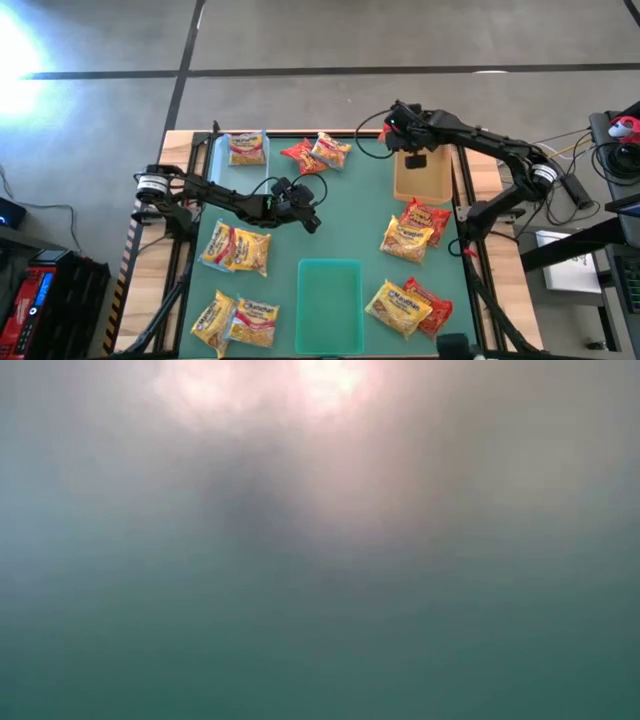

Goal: Sort Maruchan noodles
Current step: Put the red noodle pack into the orange bin

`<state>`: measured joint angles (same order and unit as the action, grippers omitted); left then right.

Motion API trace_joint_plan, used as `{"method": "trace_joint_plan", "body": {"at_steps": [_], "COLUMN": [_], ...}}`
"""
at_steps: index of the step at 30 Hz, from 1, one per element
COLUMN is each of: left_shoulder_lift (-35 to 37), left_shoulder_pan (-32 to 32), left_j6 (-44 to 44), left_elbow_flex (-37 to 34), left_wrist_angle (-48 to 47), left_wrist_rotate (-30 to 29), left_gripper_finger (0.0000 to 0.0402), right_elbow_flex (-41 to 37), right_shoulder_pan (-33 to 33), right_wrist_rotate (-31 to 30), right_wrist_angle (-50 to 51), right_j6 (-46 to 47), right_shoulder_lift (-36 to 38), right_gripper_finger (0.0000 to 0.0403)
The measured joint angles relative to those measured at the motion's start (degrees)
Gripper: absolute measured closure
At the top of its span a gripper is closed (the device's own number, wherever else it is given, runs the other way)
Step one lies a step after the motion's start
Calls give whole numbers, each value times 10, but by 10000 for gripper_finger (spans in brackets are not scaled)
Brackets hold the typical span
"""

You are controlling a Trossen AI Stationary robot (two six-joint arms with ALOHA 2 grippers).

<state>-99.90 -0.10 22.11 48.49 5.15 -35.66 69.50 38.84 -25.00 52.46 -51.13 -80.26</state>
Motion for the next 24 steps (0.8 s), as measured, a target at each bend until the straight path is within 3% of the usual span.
{"method": "trace_joint_plan", "body": {"at_steps": [4,12,16,24], "left_shoulder_lift": [0,0,0,0], "left_shoulder_pan": [0,3,6,6], "left_j6": [0,0,3,9], "left_elbow_flex": [-2,-2,-3,-3], "left_wrist_angle": [0,0,0,0], "left_wrist_rotate": [0,0,0,0], "left_gripper_finger": [228,228,228,228], "right_elbow_flex": [7,62,97,94], "right_shoulder_pan": [29,41,41,41], "right_wrist_rotate": [-11,-26,-84,-66], "right_wrist_angle": [2,72,136,151], "right_j6": [-54,-31,-40,-32], "right_shoulder_lift": [-20,-68,-71,-81], "right_gripper_finger": [335,335,335,335]}}
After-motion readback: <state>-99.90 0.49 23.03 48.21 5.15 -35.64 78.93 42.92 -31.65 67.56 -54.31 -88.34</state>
